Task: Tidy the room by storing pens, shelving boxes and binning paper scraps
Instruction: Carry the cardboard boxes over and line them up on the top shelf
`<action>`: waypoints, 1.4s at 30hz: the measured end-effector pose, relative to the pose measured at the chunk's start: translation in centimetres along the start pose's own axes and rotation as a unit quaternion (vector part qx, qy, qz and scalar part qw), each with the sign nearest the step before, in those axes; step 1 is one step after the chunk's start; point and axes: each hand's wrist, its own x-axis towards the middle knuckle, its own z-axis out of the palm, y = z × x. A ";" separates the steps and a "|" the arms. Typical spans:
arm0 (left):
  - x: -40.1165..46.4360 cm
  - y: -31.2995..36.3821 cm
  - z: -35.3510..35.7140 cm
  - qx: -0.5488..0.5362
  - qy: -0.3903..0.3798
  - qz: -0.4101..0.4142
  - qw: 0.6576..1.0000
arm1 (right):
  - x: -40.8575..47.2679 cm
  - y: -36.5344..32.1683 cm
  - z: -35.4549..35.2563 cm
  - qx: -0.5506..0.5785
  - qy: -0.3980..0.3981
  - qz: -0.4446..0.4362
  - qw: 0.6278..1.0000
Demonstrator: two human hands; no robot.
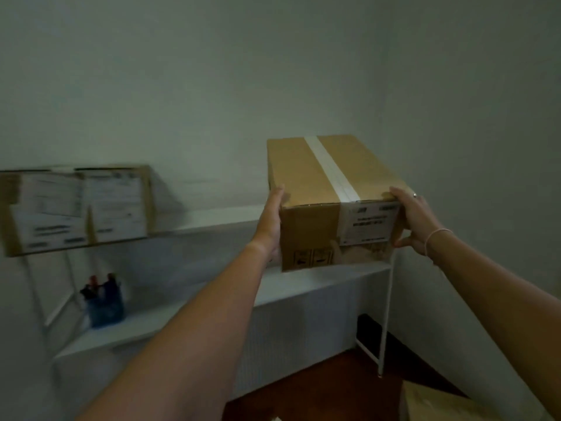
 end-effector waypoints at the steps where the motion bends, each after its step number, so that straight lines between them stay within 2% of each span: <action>1: 0.2 1.1 -1.2 0.000 0.015 0.022 1.000 | 0.2 -0.9 1.5 0.014 -0.013 -0.007 1.000; 3: 1.1 2.9 -4.4 -0.001 0.036 0.055 0.998 | 0.5 -2.5 5.0 0.040 -0.040 -0.021 0.998; 10: 4.1 5.8 -12.4 0.044 0.081 0.092 0.992 | 3.6 -4.7 15.3 0.058 -0.096 -0.013 0.994; 19: 7.6 3.7 -21.7 0.054 0.103 0.044 0.992 | 6.4 -2.2 26.1 0.053 -0.176 0.025 0.983; 22: 8.6 3.1 -23.5 0.103 0.107 0.035 0.988 | 7.0 -1.6 27.9 0.027 -0.188 0.019 0.982; 24: 9.4 3.2 -24.7 0.178 0.124 0.046 0.975 | 7.5 -1.8 28.6 0.008 -0.194 -0.002 0.981; 26: 10.0 3.8 -25.2 0.281 0.158 0.063 0.944 | 7.9 -2.1 29.0 -0.004 -0.193 -0.020 0.981; 27: 10.4 4.0 -25.5 0.347 0.180 0.080 0.917 | 8.2 -2.2 29.4 -0.010 -0.187 -0.033 0.982; 28: 10.6 4.3 -25.6 0.427 0.210 0.097 0.874 | 8.2 -2.1 29.8 -0.021 -0.179 -0.047 0.982; 31: 10.5 5.2 -25.9 0.648 0.311 0.184 0.670 | 8.2 -1.3 31.4 -0.069 -0.147 -0.086 0.983; 32: 10.5 5.6 -26.3 0.692 0.322 0.202 0.613 | 8.2 -0.9 32.0 -0.087 -0.138 -0.101 0.981; 33: 10.7 5.9 -27.0 0.723 0.321 0.210 0.574 | 8.2 -0.7 32.6 -0.103 -0.133 -0.117 0.979; 34: 11.0 6.1 -27.9 0.743 0.311 0.198 0.559 | 8.2 -0.5 33.1 -0.116 -0.130 -0.129 0.976; 37: 11.7 6.0 -30.4 0.766 0.268 0.148 0.566 | 8.8 -0.4 34.1 -0.134 -0.131 -0.140 0.972; 42: 12.3 5.5 -31.7 0.766 0.251 0.195 0.559 | 9.6 0.1 34.1 -0.174 -0.138 -0.147 0.964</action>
